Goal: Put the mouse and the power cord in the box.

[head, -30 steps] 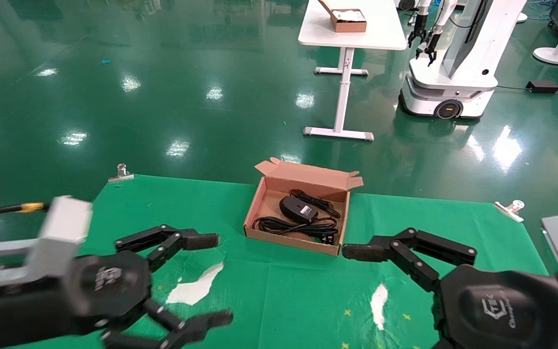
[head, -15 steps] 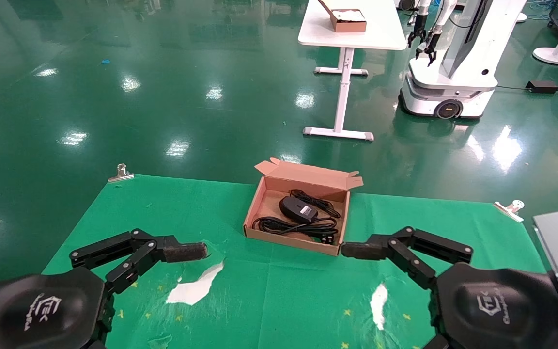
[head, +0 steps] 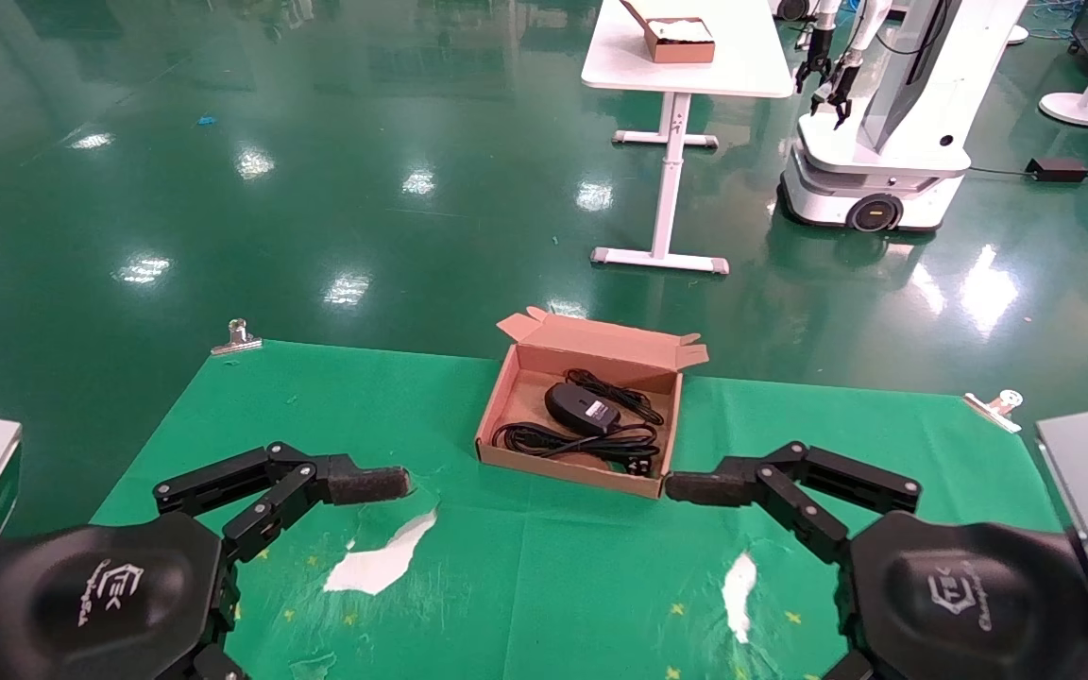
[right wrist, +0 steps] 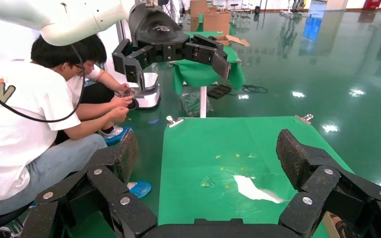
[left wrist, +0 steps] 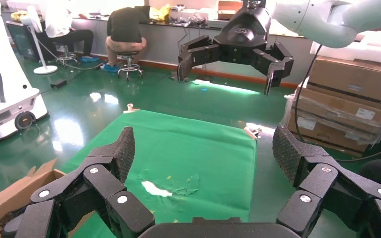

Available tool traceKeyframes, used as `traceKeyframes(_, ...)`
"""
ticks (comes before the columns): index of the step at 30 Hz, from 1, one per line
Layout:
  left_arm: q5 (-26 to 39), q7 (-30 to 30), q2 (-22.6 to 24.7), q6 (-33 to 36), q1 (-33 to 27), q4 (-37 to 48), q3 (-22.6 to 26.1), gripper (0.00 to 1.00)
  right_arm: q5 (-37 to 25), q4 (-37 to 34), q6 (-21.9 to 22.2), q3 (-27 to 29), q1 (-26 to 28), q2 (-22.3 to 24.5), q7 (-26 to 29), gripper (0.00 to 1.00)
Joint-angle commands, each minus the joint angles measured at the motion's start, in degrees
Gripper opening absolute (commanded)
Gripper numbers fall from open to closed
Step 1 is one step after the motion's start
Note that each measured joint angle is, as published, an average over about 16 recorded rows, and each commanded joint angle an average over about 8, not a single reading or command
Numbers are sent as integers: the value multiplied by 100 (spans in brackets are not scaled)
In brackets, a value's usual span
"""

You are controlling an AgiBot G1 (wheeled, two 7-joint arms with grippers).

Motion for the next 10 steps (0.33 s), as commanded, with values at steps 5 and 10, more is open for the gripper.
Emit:
traceKeyframes(5, 30, -7, 11, -20, -16, 18, 21, 100, -2, -3, 2, -2, 2, -2, 0, 100)
traceKeyframes(10, 42, -9, 14, -27, -22, 23, 29, 100, -3, -4, 3, -4, 3, -3, 0, 100)
